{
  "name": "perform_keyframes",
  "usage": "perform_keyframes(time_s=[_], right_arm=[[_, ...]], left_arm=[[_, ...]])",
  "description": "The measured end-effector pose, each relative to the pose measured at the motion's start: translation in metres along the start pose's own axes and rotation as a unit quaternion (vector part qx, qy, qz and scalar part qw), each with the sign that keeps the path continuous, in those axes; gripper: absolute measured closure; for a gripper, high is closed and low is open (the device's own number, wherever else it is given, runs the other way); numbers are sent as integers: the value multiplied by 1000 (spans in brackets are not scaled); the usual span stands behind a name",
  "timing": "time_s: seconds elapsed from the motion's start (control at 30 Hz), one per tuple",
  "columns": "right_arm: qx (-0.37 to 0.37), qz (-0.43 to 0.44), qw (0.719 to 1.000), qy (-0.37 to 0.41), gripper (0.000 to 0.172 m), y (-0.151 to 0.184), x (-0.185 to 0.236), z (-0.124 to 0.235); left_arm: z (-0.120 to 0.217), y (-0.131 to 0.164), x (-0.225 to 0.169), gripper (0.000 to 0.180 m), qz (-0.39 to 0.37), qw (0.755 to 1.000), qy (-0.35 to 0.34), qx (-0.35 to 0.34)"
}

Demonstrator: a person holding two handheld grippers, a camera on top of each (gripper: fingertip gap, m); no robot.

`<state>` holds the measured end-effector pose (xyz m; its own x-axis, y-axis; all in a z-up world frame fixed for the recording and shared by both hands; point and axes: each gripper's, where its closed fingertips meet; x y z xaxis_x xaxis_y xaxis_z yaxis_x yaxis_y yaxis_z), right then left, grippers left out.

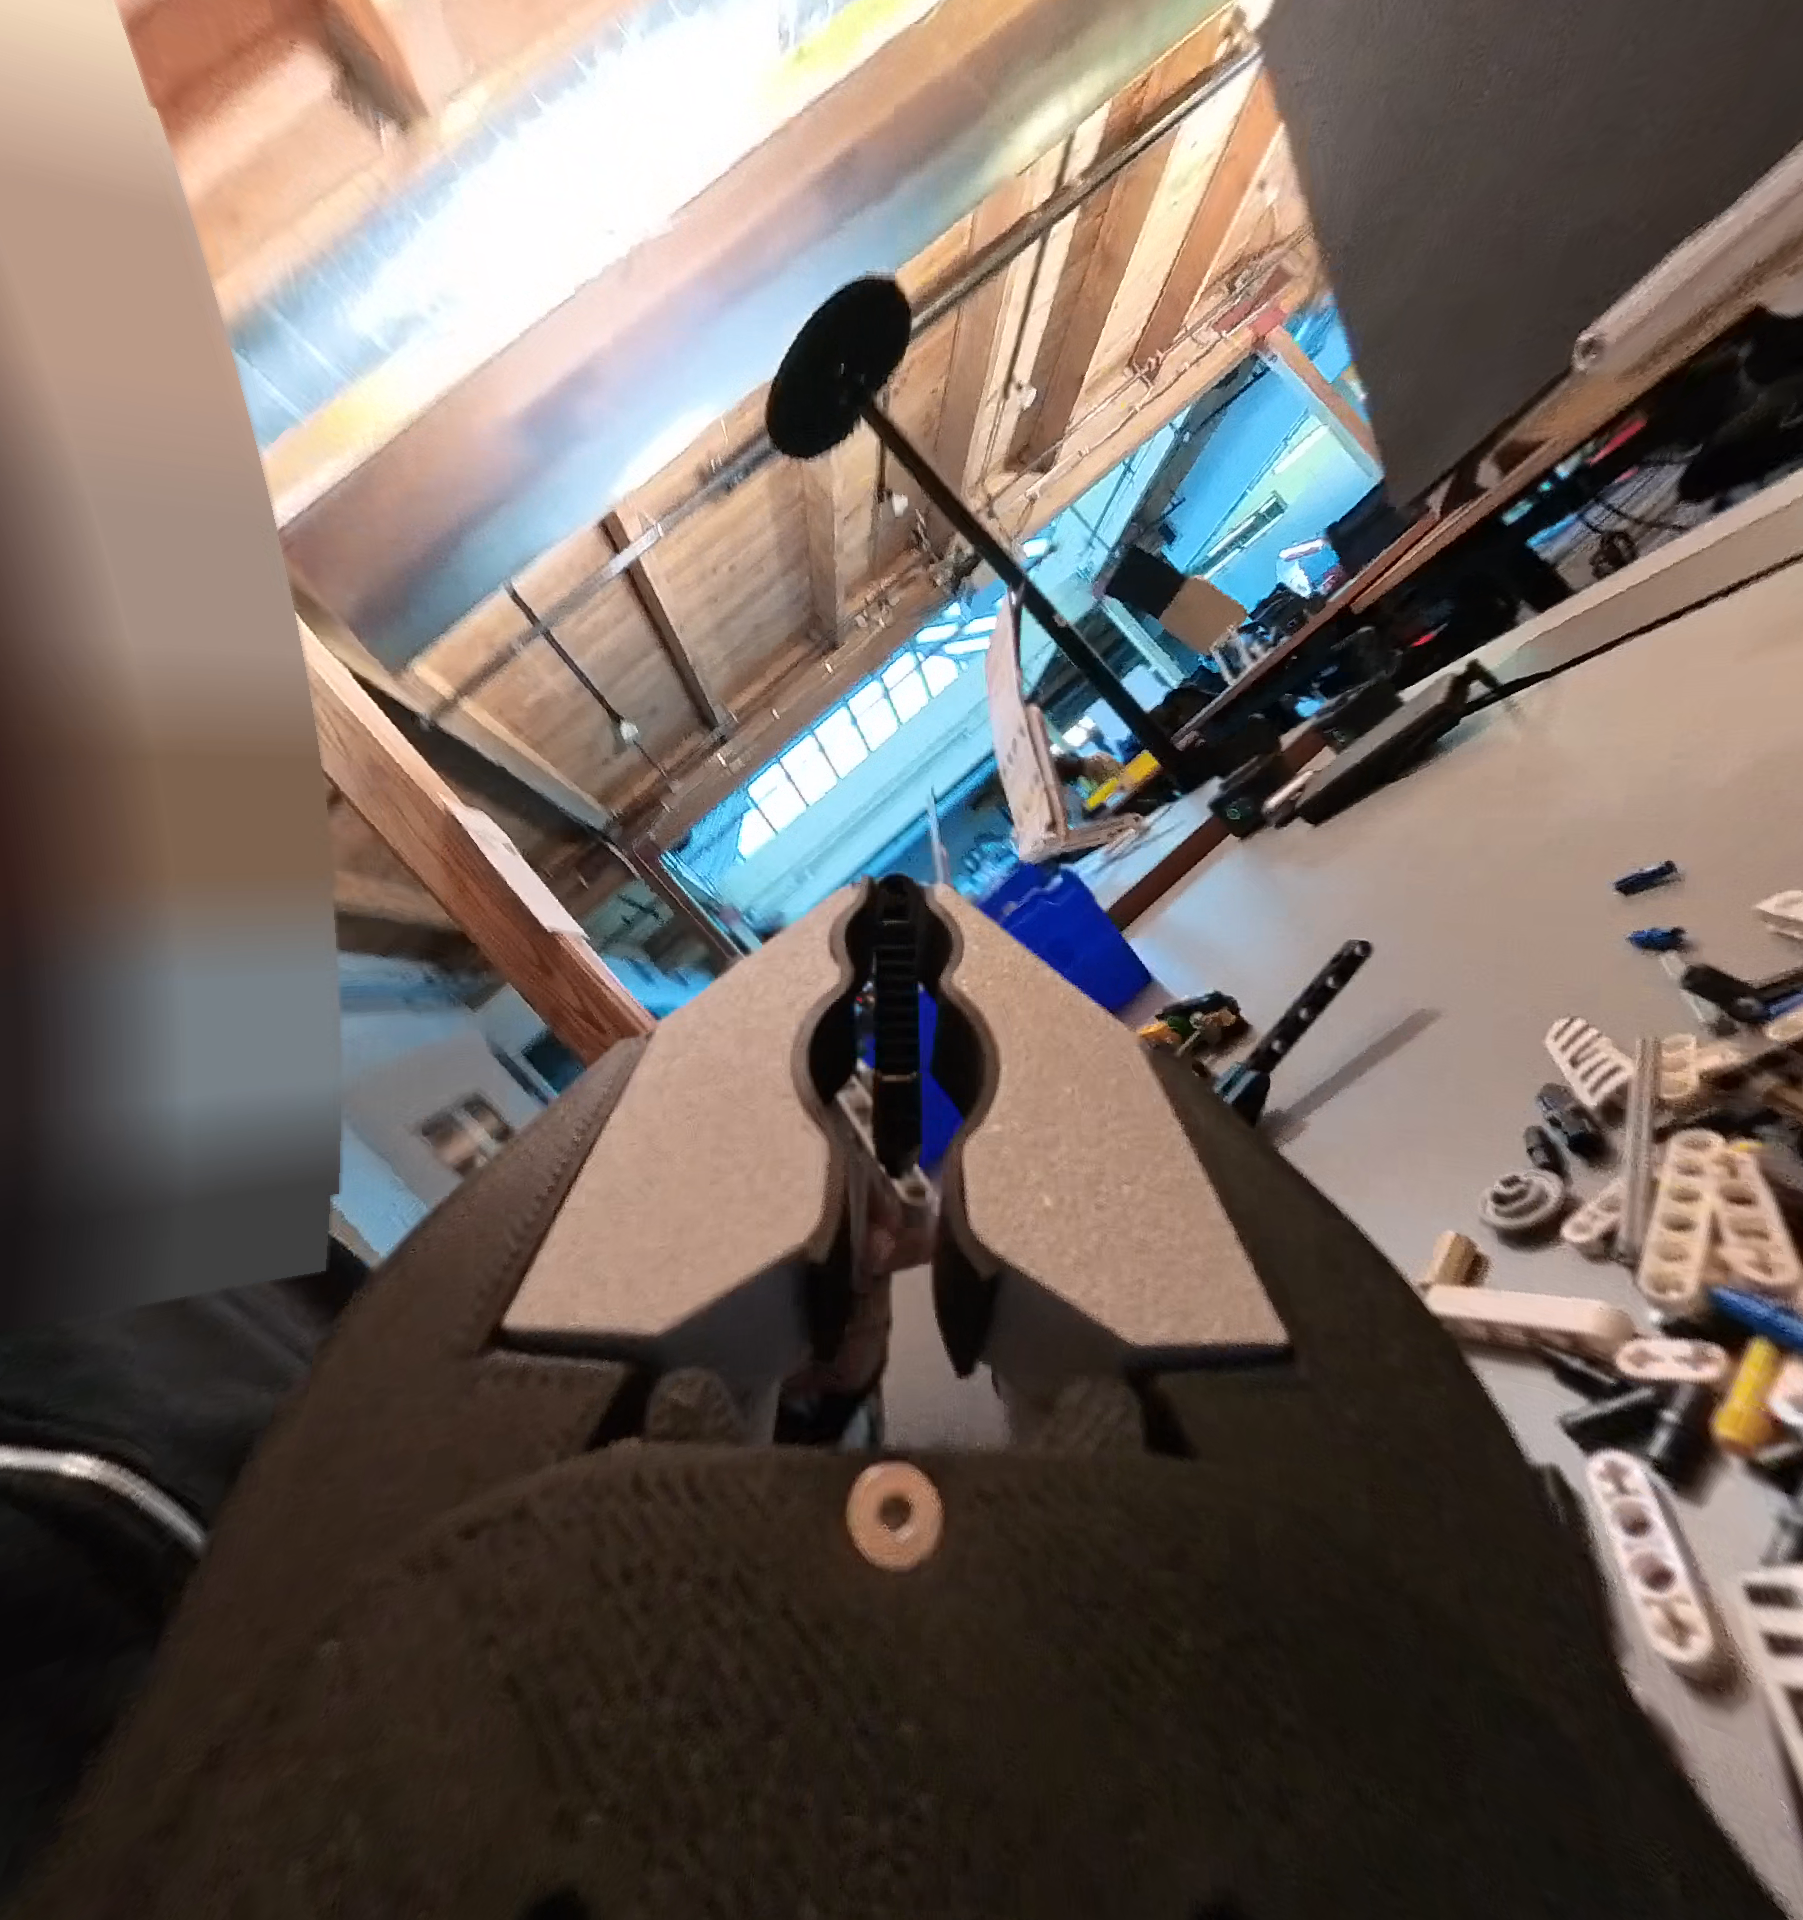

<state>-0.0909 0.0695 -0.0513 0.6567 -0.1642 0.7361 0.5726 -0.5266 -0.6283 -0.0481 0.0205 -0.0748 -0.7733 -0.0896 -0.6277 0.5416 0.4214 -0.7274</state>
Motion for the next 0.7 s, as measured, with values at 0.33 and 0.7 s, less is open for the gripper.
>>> perform_keyframes(time_s=[0.33, 0.7], right_arm=[[11, -99, 995, -8, 168, -3, -18, 5], [31, -25, 998, 42, 167, -3, -31, 14]], left_arm=[[-26, 25, 20, 176, -44, 993, -58, 96], [-36, 47, 71, 176, -26, 977, -148, 154]])
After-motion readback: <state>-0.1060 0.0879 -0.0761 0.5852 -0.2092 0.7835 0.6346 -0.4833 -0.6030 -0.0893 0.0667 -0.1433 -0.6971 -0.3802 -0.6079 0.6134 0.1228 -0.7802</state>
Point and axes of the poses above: each gripper's, where its closed fingertips meet, z back along the fingers, y out of its underside, x = y × z across the jaws, and after that the axes turned 13 degrees about y, right-handed
